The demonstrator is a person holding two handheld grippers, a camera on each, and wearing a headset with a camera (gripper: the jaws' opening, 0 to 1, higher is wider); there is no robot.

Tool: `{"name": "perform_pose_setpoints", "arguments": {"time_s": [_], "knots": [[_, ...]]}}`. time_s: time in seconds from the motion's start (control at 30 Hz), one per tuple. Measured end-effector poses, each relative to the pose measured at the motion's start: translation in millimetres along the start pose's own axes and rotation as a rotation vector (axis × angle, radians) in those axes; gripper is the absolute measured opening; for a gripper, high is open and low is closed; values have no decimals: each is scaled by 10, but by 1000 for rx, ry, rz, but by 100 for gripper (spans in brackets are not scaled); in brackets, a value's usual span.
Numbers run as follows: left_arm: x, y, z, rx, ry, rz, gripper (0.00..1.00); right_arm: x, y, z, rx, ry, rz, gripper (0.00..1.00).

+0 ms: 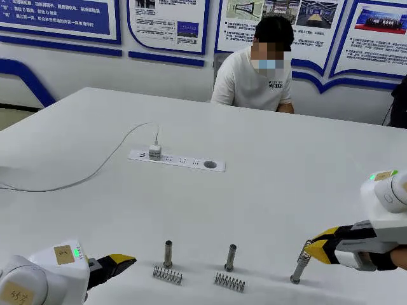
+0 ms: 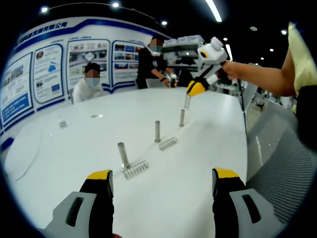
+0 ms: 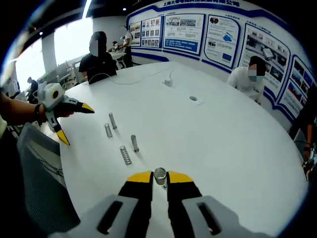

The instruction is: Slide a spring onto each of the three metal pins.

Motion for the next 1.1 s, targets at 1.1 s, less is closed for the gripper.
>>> {"name": "perform_pose_setpoints", "arguments": {"time_s": [1.1], "knots": [[8, -8, 37, 5, 15, -7, 83, -142, -167, 105, -42, 11, 14, 12]]}}
Point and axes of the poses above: the centre of the closed fingertips' face, and the gripper's own axes: x roughly backward along the fingers, y roughly to its left, z roughly out of its underside, the point moved 7 cm from there along x, roughly backward along the fingers, and after that the axes turned 4 degrees about -z, right-handed, at the moved point
